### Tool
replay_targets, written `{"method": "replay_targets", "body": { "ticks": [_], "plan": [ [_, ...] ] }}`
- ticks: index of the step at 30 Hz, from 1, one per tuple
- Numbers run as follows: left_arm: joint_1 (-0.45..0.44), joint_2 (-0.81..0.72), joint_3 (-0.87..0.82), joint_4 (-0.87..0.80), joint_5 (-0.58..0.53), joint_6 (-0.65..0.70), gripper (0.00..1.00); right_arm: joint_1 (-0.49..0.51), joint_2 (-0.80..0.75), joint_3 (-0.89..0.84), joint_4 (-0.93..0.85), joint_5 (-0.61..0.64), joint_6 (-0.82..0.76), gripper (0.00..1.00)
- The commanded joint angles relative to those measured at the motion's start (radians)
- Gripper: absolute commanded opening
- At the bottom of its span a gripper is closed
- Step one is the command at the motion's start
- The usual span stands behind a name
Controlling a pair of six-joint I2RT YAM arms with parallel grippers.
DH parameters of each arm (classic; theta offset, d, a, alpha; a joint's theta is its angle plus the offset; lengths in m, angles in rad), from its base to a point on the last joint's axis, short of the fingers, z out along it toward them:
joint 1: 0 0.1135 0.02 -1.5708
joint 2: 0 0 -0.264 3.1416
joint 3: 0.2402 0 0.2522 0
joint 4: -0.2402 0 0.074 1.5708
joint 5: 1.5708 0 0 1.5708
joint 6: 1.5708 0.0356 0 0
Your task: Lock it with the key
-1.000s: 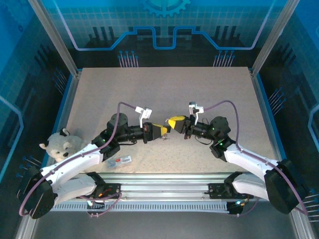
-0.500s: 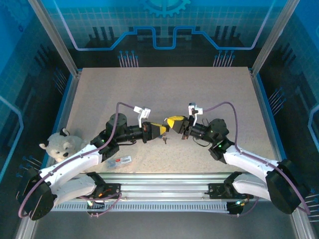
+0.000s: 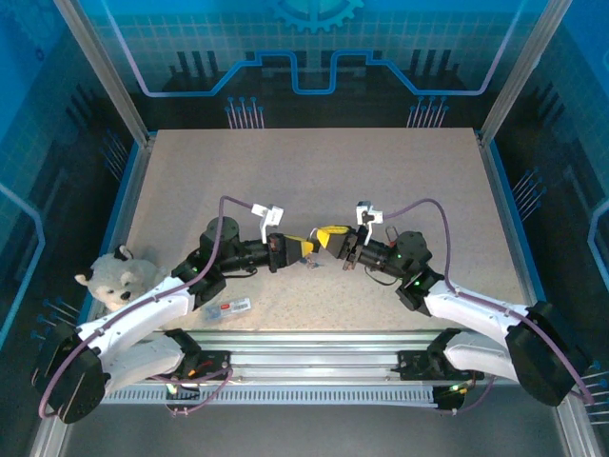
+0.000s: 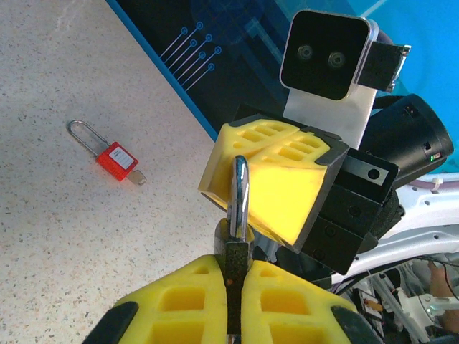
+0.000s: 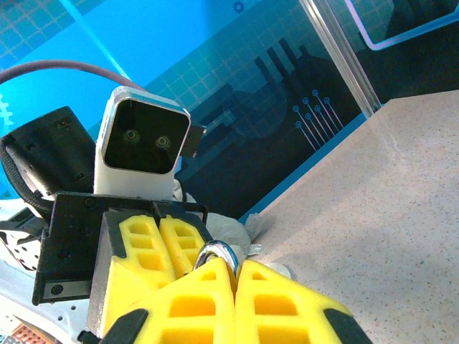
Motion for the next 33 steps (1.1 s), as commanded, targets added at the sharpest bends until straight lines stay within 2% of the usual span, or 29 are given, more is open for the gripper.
{"method": "replay_targets", "body": {
  "ticks": [1, 10, 26, 33],
  "plan": [
    [0.066, -0.031, 0.045, 0.258, -0.172, -0.028, 0.0, 0.054, 0.012, -0.056, -0.135, -0.133, -0.039, 0.0],
    [0.067, -0.029, 0.045, 0.193, -0.203, 0.003, 0.0, 0.069, -0.014, -0.062, -0.164, -0.123, -0.044, 0.0],
    [0.066, -0.002, 0.044, 0.192, -0.246, 0.003, 0.0, 0.198, -0.005, -0.128, -0.147, 0.015, -0.09, 0.0],
    [0.068, 0.001, 0.038, 0.193, -0.263, 0.003, 0.0, 0.248, 0.015, -0.12, -0.145, 0.032, -0.112, 0.0]
  ]
}}
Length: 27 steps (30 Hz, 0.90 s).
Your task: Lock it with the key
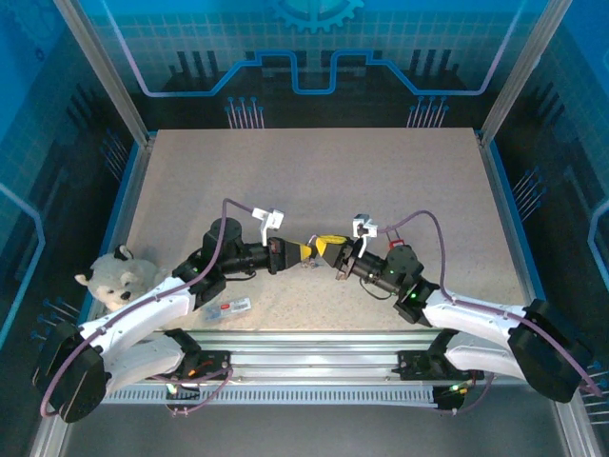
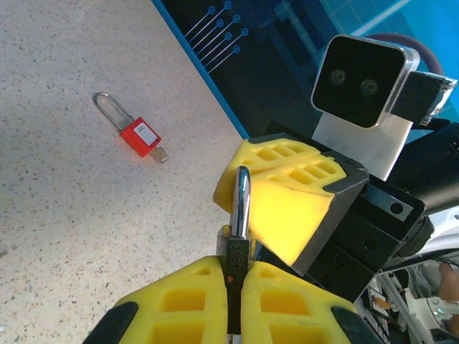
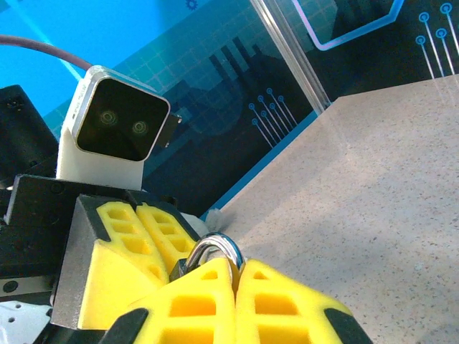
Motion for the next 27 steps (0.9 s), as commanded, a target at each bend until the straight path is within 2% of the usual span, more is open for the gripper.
{"method": "replay_targets", "body": {
  "ticks": [1, 14, 27],
  "plan": [
    [0.059, -0.008, 0.05, 0.261, -0.254, -0.001, 0.0, 0.117, 0.027, -0.051, -0.139, -0.228, -0.057, 0.0],
    [0.06, 0.0, 0.047, 0.236, -0.296, 0.016, 0.0, 0.196, 0.048, -0.045, -0.187, -0.16, -0.078, 0.0],
    [0.066, 0.032, 0.053, 0.259, -0.315, 0.024, 0.0, 0.29, 0.144, -0.057, -0.105, -0.112, -0.061, 0.0]
  ]
}}
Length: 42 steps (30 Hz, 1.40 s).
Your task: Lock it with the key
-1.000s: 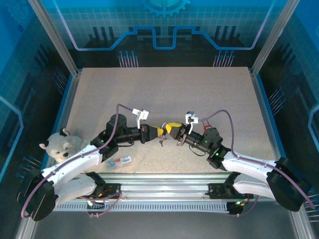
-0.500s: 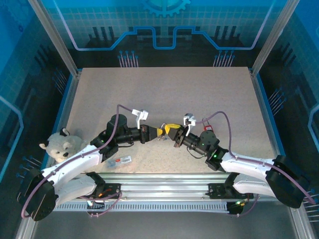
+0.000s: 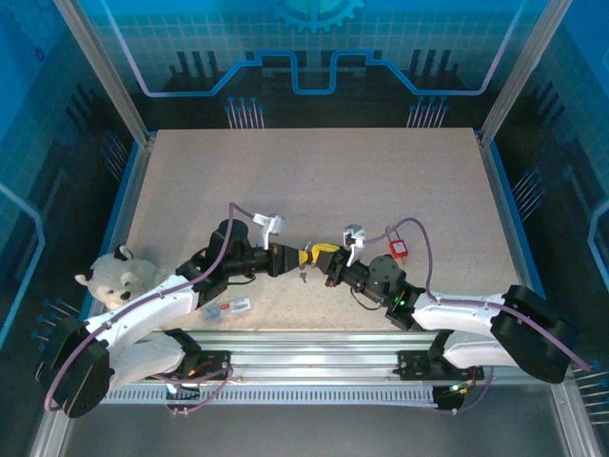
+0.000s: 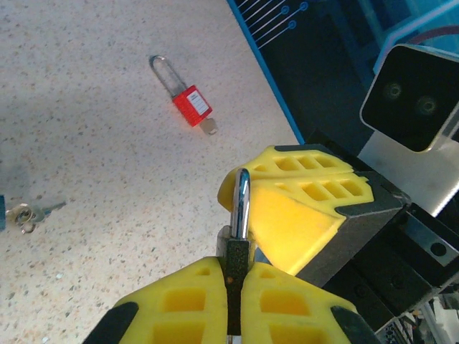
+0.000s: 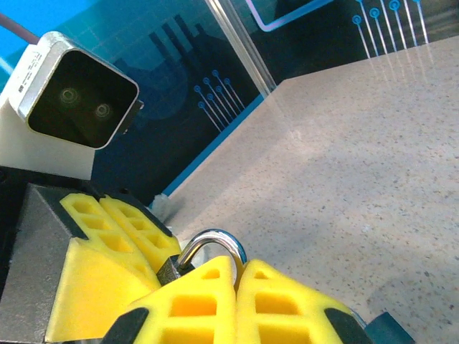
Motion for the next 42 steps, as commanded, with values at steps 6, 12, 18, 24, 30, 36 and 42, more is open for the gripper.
{"method": "replay_targets", "body": {
  "ticks": [6, 12, 18, 24, 30, 36, 42],
  "plan": [
    [0.066, -0.011, 0.056, 0.364, -0.269, 0.002, 0.0, 0.167, 0.006, -0.016, -0.182, -0.393, -0.054, 0.0],
    [0.067, -0.005, 0.05, 0.375, -0.258, -0.002, 0.0, 0.155, -0.022, -0.022, -0.206, -0.375, -0.052, 0.0],
    [0.068, -0.008, 0.041, 0.374, -0.246, -0.002, 0.0, 0.102, -0.087, 0.003, -0.276, -0.386, -0.048, 0.0],
    [0.068, -0.017, 0.039, 0.365, -0.226, -0.001, 0.0, 0.066, -0.153, 0.037, -0.338, -0.399, -0.052, 0.0],
    [0.067, -0.017, 0.042, 0.347, -0.204, 0.004, 0.0, 0.04, -0.245, 0.04, -0.422, -0.381, -0.065, 0.02],
    [0.068, -0.012, 0.044, 0.324, -0.174, 0.011, 0.0, -0.018, -0.367, 0.03, -0.506, -0.346, -0.06, 0.26],
    [0.067, 0.025, 0.056, 0.288, -0.079, 0.023, 0.0, -0.12, -0.422, 0.082, -0.597, -0.389, -0.065, 0.42]
  ]
}}
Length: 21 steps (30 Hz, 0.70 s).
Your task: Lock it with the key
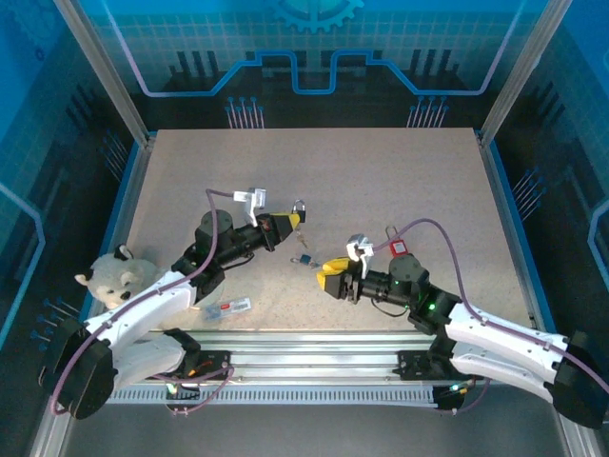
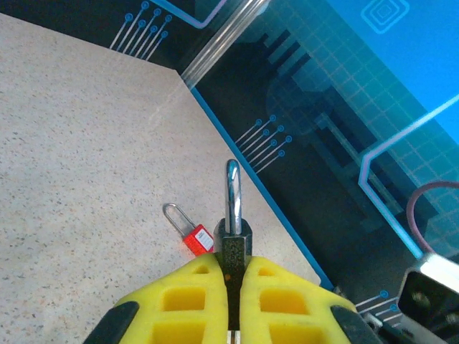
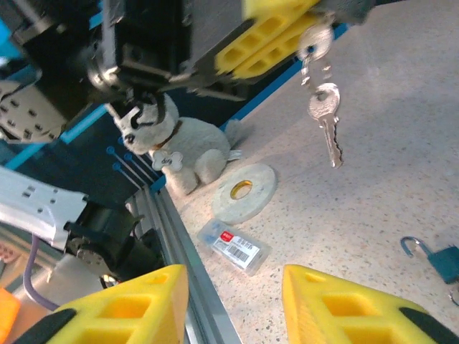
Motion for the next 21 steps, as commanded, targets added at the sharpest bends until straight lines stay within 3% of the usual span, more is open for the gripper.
{"method": "replay_targets", "body": {
  "ticks": [1, 4, 10, 16, 21],
  "plan": [
    [-0.002, 0.021, 0.038, 0.011, 0.075, 0.031, 0.0, -0.069, -0.02, 0.047, -0.069, -0.055, 0.003, 0.46],
    [-0.005, 0.032, 0.044, -0.025, 0.14, 0.06, 0.0, -0.157, -0.004, 0.07, -0.066, -0.137, 0.031, 0.55],
    [-0.039, 0.049, 0.054, -0.114, 0.22, 0.141, 0.0, -0.314, 0.069, 0.146, -0.054, -0.317, 0.087, 0.62],
    [-0.089, 0.115, 0.079, -0.104, 0.32, 0.178, 0.0, -0.342, 0.177, 0.187, 0.018, -0.451, 0.094, 0.62],
    [-0.098, 0.114, 0.075, -0.086, 0.359, 0.181, 0.0, -0.342, 0.194, 0.167, 0.064, -0.452, 0.073, 0.61]
  ]
}}
